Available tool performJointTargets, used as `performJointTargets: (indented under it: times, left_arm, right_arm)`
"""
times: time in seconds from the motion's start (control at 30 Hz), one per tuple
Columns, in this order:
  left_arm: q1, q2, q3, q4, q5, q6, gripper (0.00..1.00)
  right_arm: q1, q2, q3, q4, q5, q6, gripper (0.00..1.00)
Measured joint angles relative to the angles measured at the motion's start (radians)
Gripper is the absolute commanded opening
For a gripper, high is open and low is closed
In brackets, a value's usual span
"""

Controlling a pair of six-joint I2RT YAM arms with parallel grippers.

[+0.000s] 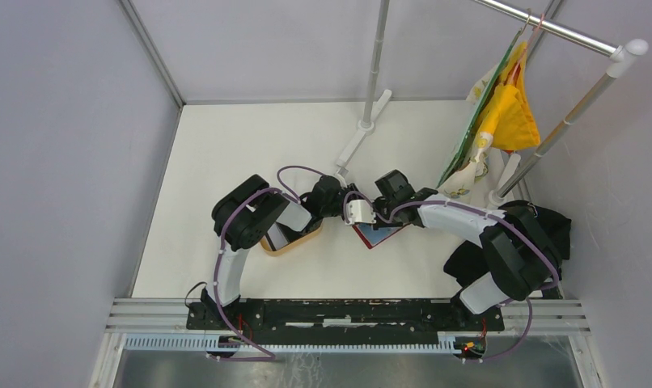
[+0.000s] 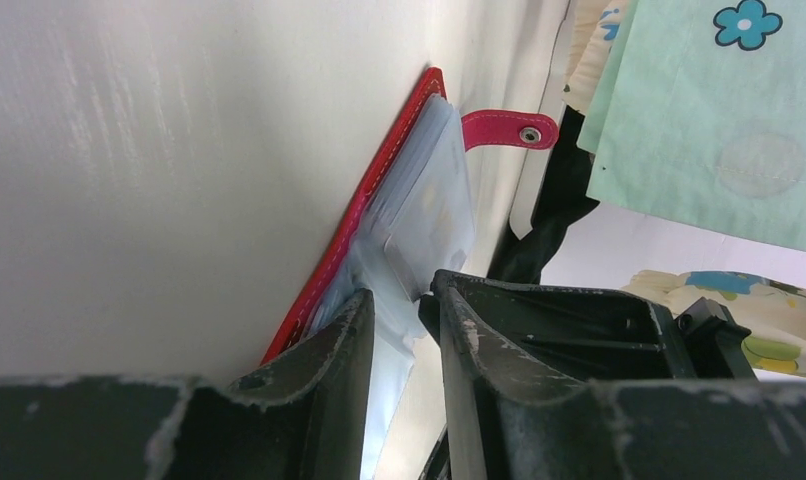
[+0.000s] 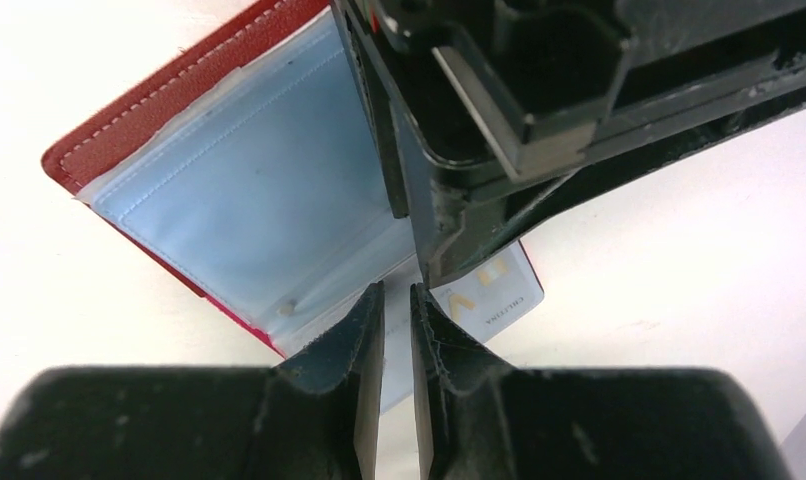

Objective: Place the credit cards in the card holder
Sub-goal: Insert the credit card into the card holder.

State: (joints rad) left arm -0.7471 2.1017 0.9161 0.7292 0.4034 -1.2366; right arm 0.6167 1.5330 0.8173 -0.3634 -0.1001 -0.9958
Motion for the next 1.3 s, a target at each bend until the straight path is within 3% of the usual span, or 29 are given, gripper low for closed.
performJointTargets:
  times: [0.47,0.77,1.3]
  left_arm:
    - [0.0,-0.081,-0.029,-0.056,-0.005,0.086,0.44]
    - [0.0,-0.175,-0.055,-0.108,-0.01,0.158,0.61]
    - [0.0,-0.407,-0.106,-0.302,-0.115,0.326,0.69]
  right_arm:
    - [-0.032,-0.031,0.006,-0.021,-0.072,-0.003,0.22]
    - [-0.056,-0.06,0.013,-0.038,-0.131,-0.008,0.22]
    - [-0.069,-0.087,0.019,-0.052,-0.214,-0.025,0.23]
